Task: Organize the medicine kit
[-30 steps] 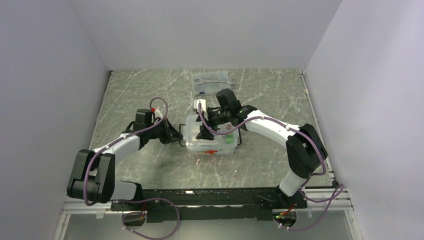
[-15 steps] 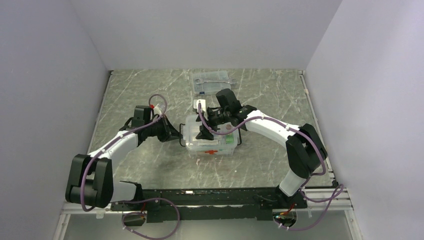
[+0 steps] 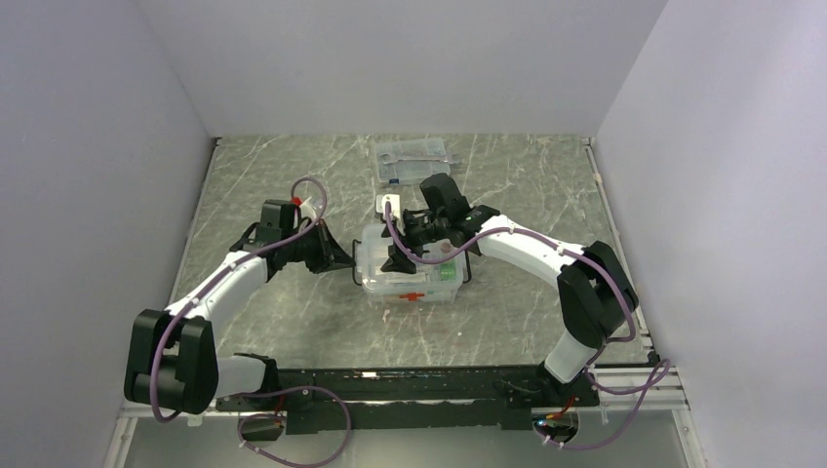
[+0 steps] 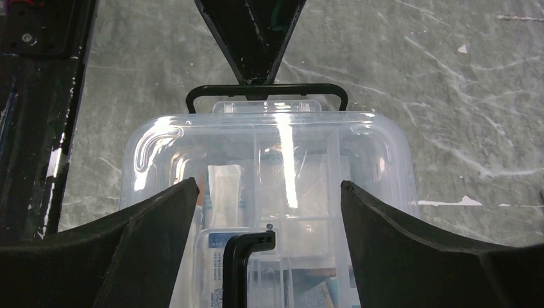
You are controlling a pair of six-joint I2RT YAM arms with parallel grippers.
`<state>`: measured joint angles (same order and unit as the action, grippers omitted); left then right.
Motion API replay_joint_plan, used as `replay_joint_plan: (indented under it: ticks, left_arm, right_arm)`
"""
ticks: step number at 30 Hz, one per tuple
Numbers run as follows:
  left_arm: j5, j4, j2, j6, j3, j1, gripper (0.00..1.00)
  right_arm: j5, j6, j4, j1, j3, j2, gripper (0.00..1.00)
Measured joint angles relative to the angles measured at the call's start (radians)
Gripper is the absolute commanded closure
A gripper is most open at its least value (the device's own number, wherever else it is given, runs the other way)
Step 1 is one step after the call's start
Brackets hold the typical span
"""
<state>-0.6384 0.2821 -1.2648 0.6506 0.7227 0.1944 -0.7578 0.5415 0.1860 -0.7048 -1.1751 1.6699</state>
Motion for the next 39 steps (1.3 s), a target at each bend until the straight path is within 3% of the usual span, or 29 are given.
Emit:
replay_joint_plan:
  ticks: [39]
  left_arm:
    - [0.153, 0.152, 0.024, -0.065, 0.122, 0.106, 1.00]
  right_arm:
    - [0.013, -0.005, -0.003, -0.010, 0.000, 0.000, 0.16]
